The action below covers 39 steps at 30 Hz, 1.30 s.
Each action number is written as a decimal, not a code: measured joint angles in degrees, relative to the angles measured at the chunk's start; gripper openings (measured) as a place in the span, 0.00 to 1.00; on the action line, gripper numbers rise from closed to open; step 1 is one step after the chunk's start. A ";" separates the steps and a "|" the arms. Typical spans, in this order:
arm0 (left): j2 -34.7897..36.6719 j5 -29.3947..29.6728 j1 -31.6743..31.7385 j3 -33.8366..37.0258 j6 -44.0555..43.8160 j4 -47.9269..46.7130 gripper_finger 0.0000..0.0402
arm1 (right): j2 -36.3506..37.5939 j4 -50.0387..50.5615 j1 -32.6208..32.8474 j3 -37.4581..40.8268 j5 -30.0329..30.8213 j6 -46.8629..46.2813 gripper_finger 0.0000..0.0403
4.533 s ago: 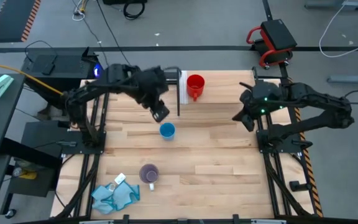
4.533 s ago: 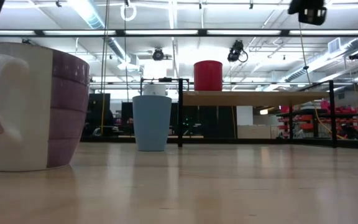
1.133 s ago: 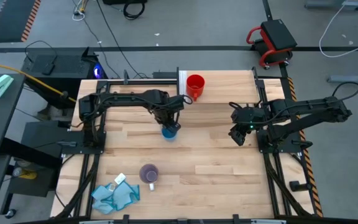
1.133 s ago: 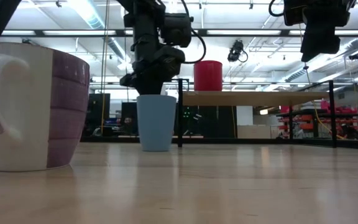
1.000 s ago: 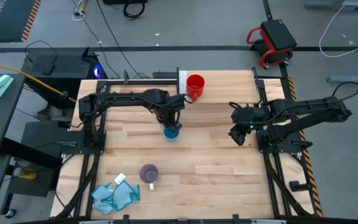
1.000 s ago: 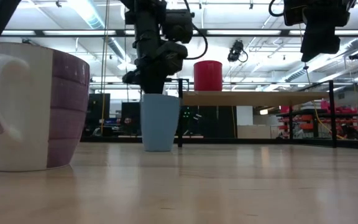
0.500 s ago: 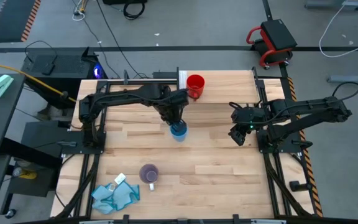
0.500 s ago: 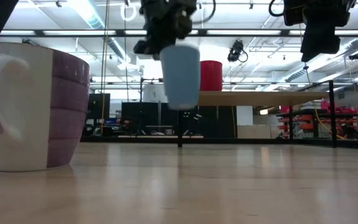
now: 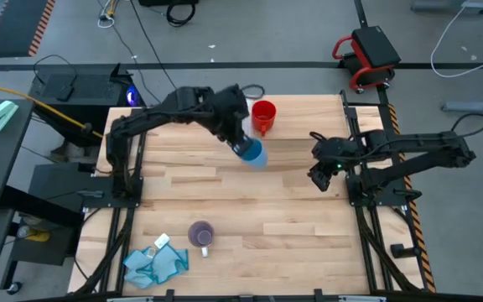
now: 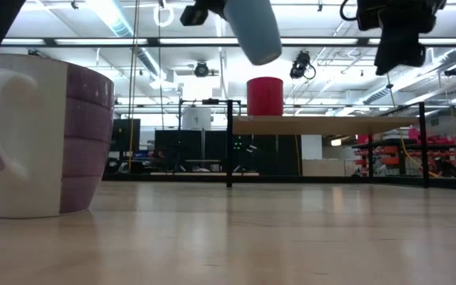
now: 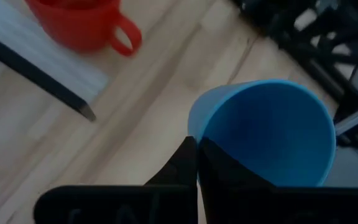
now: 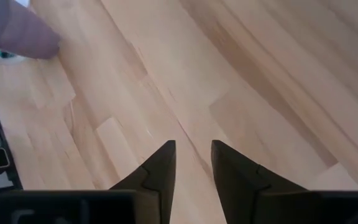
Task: Stack small to large cups/mugs on shelf
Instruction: Put the blue cup on the shelf
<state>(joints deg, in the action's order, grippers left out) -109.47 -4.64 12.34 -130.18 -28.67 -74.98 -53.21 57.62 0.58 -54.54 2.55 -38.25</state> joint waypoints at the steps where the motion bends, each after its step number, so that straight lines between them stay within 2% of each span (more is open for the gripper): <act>1: 0.00 0.04 0.50 -0.69 0.08 -0.02 0.02 | 0.00 0.16 -0.36 -0.81 0.00 0.66 0.27; 9: -0.24 0.07 3.70 -2.37 1.29 3.87 0.02 | -0.25 1.72 -5.62 -7.40 2.06 7.06 0.23; 17: -3.54 -1.87 4.86 -2.35 2.76 12.81 0.02 | -2.86 1.89 -13.61 -12.13 3.41 13.66 0.19; 30: -7.88 -4.39 9.80 -2.34 8.39 27.02 0.02 | -5.91 1.82 -24.89 -16.45 3.95 18.90 0.05; 32: -8.13 -5.44 10.88 -2.30 8.74 26.69 0.02 | -5.92 1.80 -25.98 -16.77 3.89 19.57 0.02; 39: -10.54 -8.19 12.54 -2.34 10.49 31.54 0.02 | -7.54 -0.23 -29.40 -16.92 3.86 22.29 0.02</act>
<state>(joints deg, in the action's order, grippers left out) -120.01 -12.83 24.88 -132.52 -18.18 -43.44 -60.75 57.38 -28.82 -71.46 6.41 -15.96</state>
